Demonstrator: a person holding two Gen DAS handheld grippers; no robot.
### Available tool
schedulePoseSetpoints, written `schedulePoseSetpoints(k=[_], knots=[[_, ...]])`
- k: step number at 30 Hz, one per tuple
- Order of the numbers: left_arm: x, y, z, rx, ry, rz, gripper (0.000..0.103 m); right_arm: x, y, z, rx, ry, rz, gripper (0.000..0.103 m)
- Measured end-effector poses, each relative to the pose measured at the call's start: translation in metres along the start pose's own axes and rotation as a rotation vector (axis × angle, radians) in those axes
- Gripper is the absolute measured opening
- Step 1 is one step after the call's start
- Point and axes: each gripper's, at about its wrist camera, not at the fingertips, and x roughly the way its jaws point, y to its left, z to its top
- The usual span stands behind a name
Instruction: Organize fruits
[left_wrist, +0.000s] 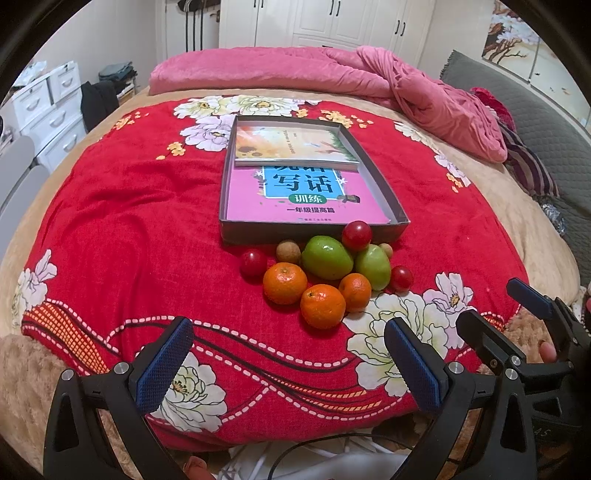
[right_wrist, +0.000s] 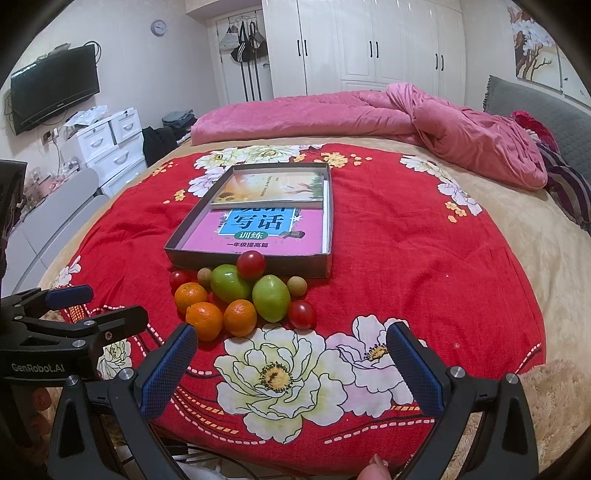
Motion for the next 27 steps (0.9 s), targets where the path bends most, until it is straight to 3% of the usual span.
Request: schedulePoseSetpoints(k=[21, 27], knots=[[0.022, 0.007, 0.0, -0.019, 0.045, 0.0, 0.103, 0.012, -0.012, 0.005, 0.036, 0.026, 0.003, 0.103], [0.036, 0.007, -0.003, -0.012, 0.094, -0.059, 0.103, 0.022, -0.018, 0.008, 0.048, 0.053, 0.013, 0.103]])
